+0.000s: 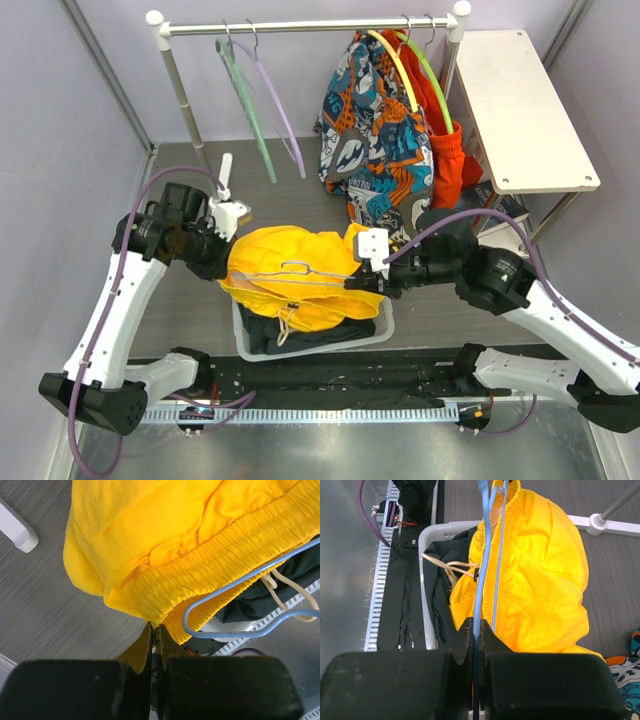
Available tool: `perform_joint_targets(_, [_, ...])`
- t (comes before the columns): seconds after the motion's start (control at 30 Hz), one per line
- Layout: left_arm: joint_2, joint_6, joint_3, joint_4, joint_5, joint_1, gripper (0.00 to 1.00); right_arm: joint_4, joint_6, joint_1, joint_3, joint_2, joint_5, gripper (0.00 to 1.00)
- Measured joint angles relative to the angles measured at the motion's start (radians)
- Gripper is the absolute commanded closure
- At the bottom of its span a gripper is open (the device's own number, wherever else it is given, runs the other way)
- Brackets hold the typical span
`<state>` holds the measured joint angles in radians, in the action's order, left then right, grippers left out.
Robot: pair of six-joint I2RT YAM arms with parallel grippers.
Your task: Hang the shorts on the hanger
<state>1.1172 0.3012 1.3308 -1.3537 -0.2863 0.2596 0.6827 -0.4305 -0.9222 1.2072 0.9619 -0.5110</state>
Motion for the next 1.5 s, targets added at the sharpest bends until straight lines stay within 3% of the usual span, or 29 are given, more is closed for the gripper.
perform_joint_targets(0.43, [0.011,-0.032,0.09,-0.006,-0.006,0.0,1.0,-0.055,0.016,-0.064,-0.013,0.069,0.065,0.99])
perform_joint_targets(1.0, [0.034,-0.086,0.106,-0.005,-0.101,0.0,1.0,-0.338,0.178,-0.092,-0.12,0.122,0.222,0.99])
perform_joint_targets(1.07, [0.034,-0.083,0.101,-0.005,-0.119,-0.001,0.89,-0.382,0.189,-0.098,-0.156,0.123,0.225,0.99])
perform_joint_targets(1.1, [0.034,-0.077,0.096,-0.006,-0.129,-0.002,0.63,-0.401,0.195,-0.1,-0.172,0.125,0.229,0.99])
perform_joint_targets(1.17, [0.034,-0.048,0.088,-0.006,-0.156,-0.005,0.31,-0.437,0.202,-0.102,-0.199,0.129,0.238,0.99])
perform_joint_targets(1.27, [0.022,0.032,0.089,-0.004,-0.215,-0.023,0.21,-0.489,0.203,-0.103,-0.24,0.131,0.262,0.99])
perform_joint_targets(1.5, [-0.157,0.349,0.029,0.005,-0.175,-0.079,0.21,-0.558,0.197,-0.103,-0.316,0.106,0.27,0.99])
